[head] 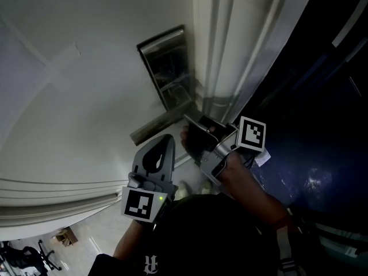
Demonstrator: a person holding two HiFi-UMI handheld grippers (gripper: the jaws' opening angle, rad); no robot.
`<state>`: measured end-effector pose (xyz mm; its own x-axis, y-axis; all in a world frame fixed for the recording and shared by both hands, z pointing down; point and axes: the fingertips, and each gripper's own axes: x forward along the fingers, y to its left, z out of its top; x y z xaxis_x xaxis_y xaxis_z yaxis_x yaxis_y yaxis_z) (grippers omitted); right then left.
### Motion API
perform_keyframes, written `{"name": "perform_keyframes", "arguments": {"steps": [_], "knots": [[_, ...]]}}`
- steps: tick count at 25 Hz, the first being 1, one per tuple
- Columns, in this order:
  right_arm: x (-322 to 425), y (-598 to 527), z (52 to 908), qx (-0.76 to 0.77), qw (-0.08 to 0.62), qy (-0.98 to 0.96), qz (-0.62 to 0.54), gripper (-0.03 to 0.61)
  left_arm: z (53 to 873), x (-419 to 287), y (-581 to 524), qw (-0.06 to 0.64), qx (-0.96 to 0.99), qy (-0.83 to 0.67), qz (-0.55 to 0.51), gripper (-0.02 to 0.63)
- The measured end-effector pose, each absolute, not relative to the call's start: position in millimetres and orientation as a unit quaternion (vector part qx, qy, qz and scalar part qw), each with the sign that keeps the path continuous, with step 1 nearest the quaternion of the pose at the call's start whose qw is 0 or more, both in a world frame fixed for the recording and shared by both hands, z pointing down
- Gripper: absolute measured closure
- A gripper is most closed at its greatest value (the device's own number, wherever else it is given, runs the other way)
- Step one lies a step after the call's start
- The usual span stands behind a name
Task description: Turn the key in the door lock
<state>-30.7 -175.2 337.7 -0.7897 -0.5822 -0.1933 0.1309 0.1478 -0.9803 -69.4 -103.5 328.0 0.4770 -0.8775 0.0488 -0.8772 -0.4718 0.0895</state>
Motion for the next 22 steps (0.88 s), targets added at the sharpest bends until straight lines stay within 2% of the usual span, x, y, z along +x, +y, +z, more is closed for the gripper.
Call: {"name": "perform_keyframes", "arguments": {"steps": [8,14,22], "knots": [[-33.0,-174.4,337.7,-0.032,0.399,0.594,-0.698,0.546,327.3,-67.9,-103.3,0.050,0.858,-0.511,0.002,0.606],[-32.4,-175.3,337.0,-0.001,0.435,0.583,-0.686,0.537,327.5,-69.3,-103.0,0.050,0.856,-0.515,0.003,0.606],[-31.0,-176.6,334.6,0.007,0.448,0.590,-0.671,0.537,326.3,-67.4,-101.5,0.048,0.857,-0.513,0.000,0.606]]}}
